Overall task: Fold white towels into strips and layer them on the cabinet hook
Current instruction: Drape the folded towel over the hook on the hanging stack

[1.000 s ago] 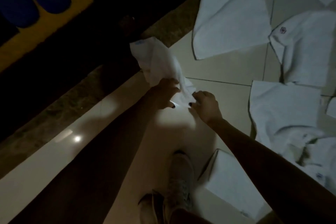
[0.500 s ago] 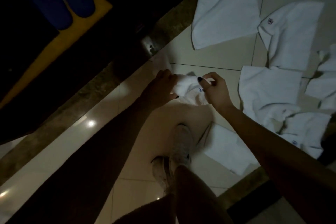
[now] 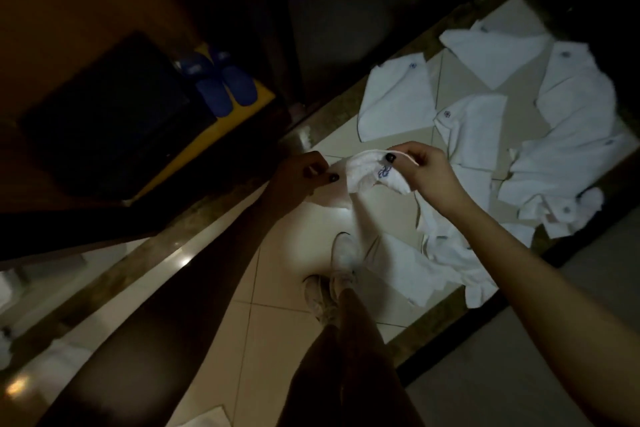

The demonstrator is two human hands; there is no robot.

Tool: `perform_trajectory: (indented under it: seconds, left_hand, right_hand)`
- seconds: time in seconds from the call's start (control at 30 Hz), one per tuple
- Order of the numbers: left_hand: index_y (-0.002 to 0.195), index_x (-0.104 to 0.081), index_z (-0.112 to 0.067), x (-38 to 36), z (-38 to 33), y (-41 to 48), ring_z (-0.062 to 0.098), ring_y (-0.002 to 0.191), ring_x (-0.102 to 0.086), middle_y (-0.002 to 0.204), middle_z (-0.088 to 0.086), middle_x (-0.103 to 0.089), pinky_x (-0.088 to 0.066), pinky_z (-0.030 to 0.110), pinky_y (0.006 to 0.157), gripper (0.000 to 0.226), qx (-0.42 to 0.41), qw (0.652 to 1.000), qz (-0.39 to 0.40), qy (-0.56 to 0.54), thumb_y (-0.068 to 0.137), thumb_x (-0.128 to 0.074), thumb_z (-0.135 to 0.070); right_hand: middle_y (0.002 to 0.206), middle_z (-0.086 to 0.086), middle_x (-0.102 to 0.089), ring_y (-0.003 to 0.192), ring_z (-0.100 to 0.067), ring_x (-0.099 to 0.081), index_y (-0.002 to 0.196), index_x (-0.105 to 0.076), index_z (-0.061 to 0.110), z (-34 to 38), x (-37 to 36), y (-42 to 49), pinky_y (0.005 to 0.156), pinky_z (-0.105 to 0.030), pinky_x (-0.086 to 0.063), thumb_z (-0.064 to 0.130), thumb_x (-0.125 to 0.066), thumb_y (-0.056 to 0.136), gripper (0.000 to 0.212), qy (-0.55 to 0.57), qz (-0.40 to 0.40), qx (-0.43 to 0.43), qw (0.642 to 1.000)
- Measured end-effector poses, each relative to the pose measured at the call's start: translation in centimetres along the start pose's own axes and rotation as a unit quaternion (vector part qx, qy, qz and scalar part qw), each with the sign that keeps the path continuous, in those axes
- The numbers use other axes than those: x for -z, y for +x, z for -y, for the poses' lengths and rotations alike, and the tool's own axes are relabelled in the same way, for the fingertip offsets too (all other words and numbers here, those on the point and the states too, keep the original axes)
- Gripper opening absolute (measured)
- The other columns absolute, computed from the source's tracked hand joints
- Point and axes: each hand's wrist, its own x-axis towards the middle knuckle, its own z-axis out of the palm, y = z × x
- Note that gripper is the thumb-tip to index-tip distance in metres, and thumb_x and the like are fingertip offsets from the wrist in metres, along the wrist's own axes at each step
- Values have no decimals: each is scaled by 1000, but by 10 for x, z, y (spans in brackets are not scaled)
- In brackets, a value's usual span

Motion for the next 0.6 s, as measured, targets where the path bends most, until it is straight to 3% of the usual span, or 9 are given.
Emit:
perform_trajectory:
  seconds: [0.1,0.23,0.3,0.37,0.47,0.6]
  left_hand:
    - [71,-54,-22,33,-66,-51,1,37,-49,45,-9,-56,-40,17,40,24,-13,997,-29,-65,84,-72,-12]
    - [76,-57,-22,70,-140,-124,14,58,-58,61,2,-62,-47,27,59,18,-49,986,-111,-116,78,-74,-15]
    - [83,-57,-24,86,-168,-159,6,62,-53,70,-6,-57,-44,19,60,24,-75,981,-140,-115,80,-77,-13]
    - [86,-56,-22,101,-195,-188,2,67,-53,81,-3,-59,-43,17,61,22,-89,977,-174,-84,81,-77,-18]
    - [82,-57,-20,128,-229,-224,9,74,-53,88,4,-58,-42,23,65,16,-104,961,-254,-15,83,-73,-21]
    - [68,-51,-22,171,-256,-271,3,66,-45,79,-5,-48,-34,20,61,22,-129,938,-318,38,85,-64,-17]
  right_hand:
    - [71,2,-68,63,0,-61,81,-72,15,70,11,-48,59,-14,-46,16,-62,94,16,-6,-22,46,999]
    - [59,-23,-50,51,-18,-45,79,-70,2,151,15,-108,46,-24,-34,27,-61,95,31,3,-36,107,994]
    - [55,-14,-43,48,-15,-40,81,-71,3,188,12,-135,44,-25,-31,27,-61,96,30,6,-39,132,990]
    - [56,0,-53,51,-8,-47,80,-72,4,225,4,-160,50,-23,-38,23,-61,96,26,5,-33,163,986]
    - [71,4,-69,67,-4,-62,84,-75,9,275,-8,-192,63,-20,-46,21,-62,95,20,-7,-8,206,979]
    - [67,14,-70,61,3,-64,82,-72,22,327,-14,-227,54,-11,-45,22,-63,94,15,-13,58,247,967]
